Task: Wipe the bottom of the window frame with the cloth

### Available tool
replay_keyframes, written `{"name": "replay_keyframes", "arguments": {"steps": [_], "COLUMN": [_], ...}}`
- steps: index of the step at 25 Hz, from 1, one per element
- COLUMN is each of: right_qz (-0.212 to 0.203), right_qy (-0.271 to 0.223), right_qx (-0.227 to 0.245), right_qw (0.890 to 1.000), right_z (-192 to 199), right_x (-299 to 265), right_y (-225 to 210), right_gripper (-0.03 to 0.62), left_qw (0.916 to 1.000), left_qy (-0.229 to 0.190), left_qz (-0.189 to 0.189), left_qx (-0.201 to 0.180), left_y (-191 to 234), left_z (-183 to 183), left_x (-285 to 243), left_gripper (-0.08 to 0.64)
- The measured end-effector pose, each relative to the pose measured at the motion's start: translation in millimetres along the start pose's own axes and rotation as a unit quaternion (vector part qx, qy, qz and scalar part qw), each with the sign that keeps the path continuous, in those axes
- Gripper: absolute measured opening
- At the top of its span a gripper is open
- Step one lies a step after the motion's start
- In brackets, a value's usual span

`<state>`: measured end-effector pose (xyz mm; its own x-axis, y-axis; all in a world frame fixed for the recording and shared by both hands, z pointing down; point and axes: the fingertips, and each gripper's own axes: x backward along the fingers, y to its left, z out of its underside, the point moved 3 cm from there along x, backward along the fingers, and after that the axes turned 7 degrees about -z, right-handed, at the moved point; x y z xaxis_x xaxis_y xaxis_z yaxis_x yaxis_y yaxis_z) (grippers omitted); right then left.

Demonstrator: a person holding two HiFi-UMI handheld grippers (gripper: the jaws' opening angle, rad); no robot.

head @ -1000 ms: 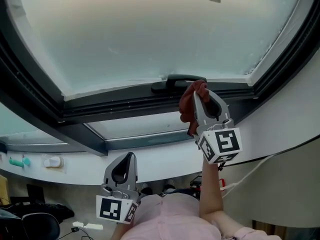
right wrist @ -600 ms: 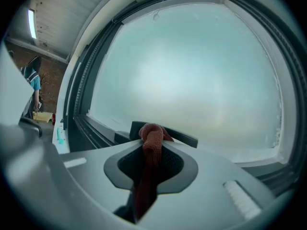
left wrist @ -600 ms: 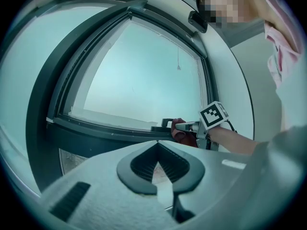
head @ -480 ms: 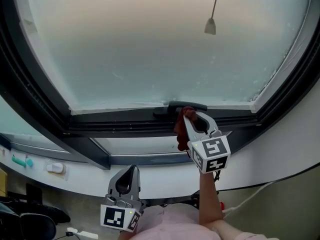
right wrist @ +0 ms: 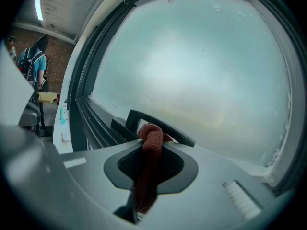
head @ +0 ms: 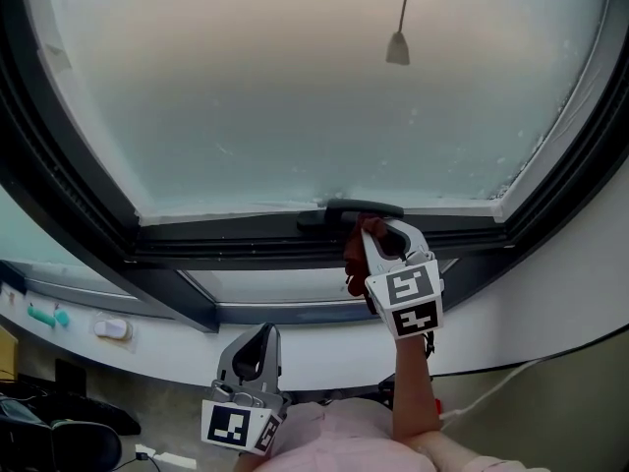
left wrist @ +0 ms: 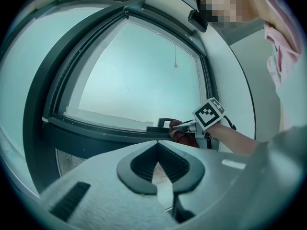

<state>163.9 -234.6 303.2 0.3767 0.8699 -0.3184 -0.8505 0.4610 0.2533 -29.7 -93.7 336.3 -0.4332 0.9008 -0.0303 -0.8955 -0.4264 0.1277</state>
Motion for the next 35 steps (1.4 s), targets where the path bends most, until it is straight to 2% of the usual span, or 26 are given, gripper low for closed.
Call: {"name": "replay_keyframes", "arguments": {"steps": [5,20,35], "right_qz": [0.001,0.007,-0.021], "right_qy": [0.007,0.000,-0.015], "right_qx": [0.006,-0.024,-0.025], "right_qw": [1.000,1.000,0.999], "right_z": [1.4,15.4,21.4], "right_x": [0.9,15.6,20.9], "right_y": [-2.4,-27.9,-40.3], "right_gripper": [0.057,0.057,0.057], "left_qw": [1.0000,0.9998,0.9996], "left_qy": [0.007,0.010,0.008], "left_qz": [0.006,0.016,0.026], "left_qx": [0.001,-0.010,-0.008], "left_y": [-5.5,-22.4,-63.5], "left_z": [3.2,3.5,10.1], "left_x": [-0.3,-6.2,-10.7], "left_gripper": [0.000,0.000,0.000]}}
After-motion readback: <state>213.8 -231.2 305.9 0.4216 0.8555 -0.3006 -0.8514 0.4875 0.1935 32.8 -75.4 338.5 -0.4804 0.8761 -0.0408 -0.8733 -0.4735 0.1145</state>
